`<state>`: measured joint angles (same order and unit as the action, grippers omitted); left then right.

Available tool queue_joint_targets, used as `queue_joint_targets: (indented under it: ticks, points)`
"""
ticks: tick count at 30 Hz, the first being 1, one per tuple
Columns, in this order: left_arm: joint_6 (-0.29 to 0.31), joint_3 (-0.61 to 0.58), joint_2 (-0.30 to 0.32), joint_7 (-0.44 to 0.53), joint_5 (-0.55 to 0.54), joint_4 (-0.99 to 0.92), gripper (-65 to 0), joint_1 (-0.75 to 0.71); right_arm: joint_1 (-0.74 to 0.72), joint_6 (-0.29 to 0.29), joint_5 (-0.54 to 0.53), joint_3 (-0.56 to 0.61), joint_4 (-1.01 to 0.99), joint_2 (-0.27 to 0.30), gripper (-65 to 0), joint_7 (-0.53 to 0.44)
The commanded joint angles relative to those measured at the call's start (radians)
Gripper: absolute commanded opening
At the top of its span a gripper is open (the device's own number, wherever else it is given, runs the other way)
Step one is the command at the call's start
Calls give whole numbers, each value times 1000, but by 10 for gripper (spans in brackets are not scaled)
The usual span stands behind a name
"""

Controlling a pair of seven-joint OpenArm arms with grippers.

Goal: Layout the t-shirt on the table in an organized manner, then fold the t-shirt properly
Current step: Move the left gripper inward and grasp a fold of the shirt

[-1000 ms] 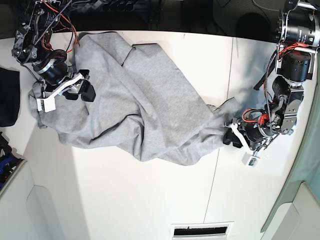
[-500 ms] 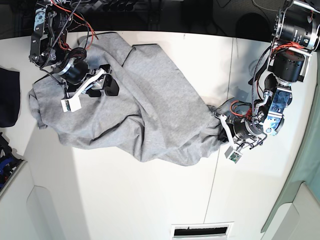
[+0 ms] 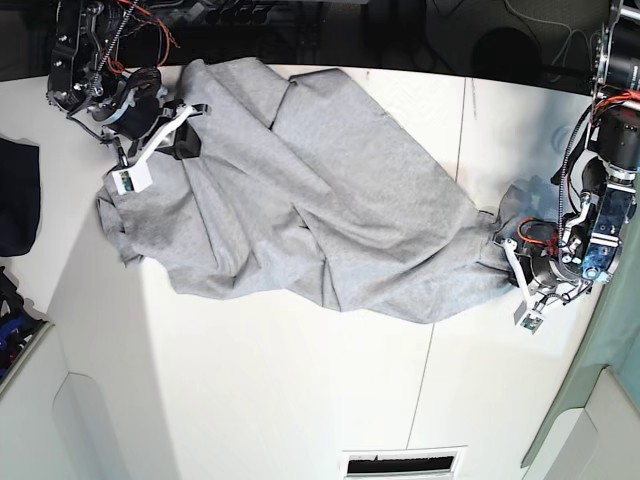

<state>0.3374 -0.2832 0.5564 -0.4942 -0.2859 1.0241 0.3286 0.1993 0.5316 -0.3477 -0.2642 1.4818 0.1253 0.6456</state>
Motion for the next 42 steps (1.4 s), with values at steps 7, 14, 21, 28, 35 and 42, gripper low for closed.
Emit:
queue_joint_targets:
  ticks: [7,14,21,28,35,42]
  points:
    - [-57,9,151,-6,9,163,-650,-84,75,-4,7,-14,11,95,-650,1]
    - [45,9,184,-85,-71,238,-650,-148,92,-4,-93,-56,12,141,-650,1]
    - [61,27,183,-131,-170,449,-417,-165,90,-4,-199,-86,64,140,-488,2]
    - [10,69,132,26,-149,592,-418,-156,74,-4,-211,-92,165,137,-469,-41]
    - [15,45,-97,78,-45,423,-322,-103,-40,-4,-141,-92,163,50,-344,-39]
    - [14,-59,-235,205,127,26,-317,48,-57,-4,-104,-91,162,-63,-341,-39]
